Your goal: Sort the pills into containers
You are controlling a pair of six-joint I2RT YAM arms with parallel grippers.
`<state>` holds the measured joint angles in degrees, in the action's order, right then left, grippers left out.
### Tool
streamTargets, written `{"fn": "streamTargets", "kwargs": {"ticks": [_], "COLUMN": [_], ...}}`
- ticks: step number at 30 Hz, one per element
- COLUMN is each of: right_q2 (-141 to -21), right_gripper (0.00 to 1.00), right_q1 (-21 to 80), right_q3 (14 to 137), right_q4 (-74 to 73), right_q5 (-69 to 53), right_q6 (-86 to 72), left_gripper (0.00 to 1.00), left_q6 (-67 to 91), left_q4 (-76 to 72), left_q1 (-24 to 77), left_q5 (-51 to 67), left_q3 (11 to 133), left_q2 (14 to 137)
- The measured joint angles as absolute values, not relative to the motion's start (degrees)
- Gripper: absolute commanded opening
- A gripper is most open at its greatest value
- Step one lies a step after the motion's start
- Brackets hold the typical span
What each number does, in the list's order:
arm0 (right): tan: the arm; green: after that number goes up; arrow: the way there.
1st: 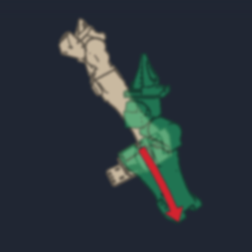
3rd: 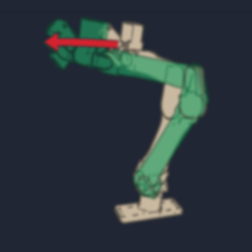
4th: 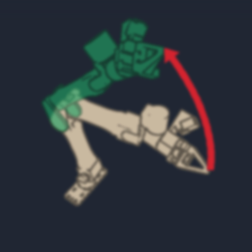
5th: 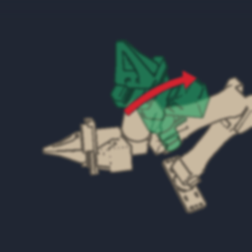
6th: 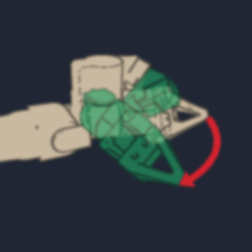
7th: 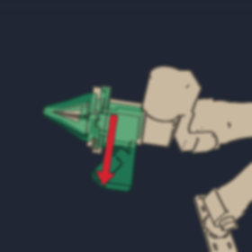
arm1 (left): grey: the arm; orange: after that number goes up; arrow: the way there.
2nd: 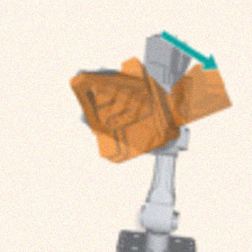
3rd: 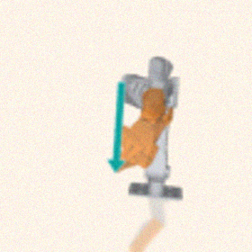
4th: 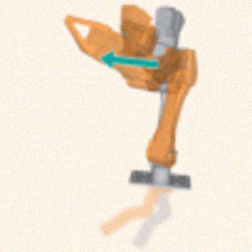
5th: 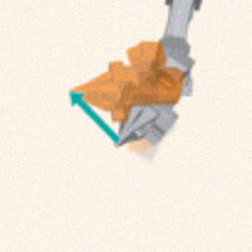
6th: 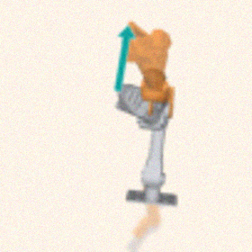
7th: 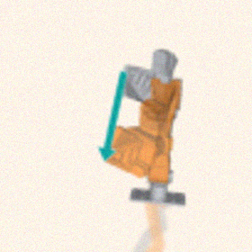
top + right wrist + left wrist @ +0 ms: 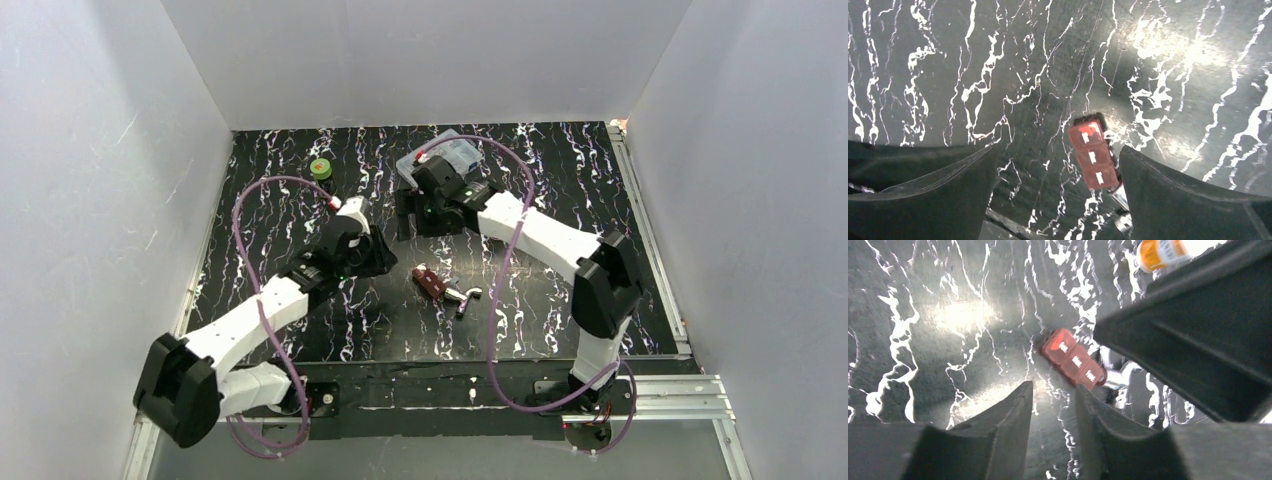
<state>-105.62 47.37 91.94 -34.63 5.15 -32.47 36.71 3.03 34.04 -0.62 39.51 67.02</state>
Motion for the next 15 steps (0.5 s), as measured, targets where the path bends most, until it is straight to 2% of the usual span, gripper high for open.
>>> {"fn": "streamTargets", "kwargs": {"ticks": [1, 2, 15], "right_q2": [-104.2, -102.4, -75.7], "right_gripper": [0.98, 0.98, 0.98], "right_q1": [47.4, 47.4, 47.4], "right_q3": [91.3, 90.5, 78.4], "right_q4": [-34.8, -34.8, -33.2], "right_q5": [5.3, 5.6, 8.3], "right_q6": [-32.2, -31.9, -31.8], "left_gripper": [0.93, 0.98, 0.98], "left_q6": [35.9, 34.9, 25.1], "left_q4": [4.6, 6.1, 24.6], "left_q1": [33.9, 33.8, 33.3], "left_q5": [-1.0, -1.3, -5.5], "left_q3": [40.4, 41.5, 57.7], "left_q2": [65.5, 64.1, 50.8]}}
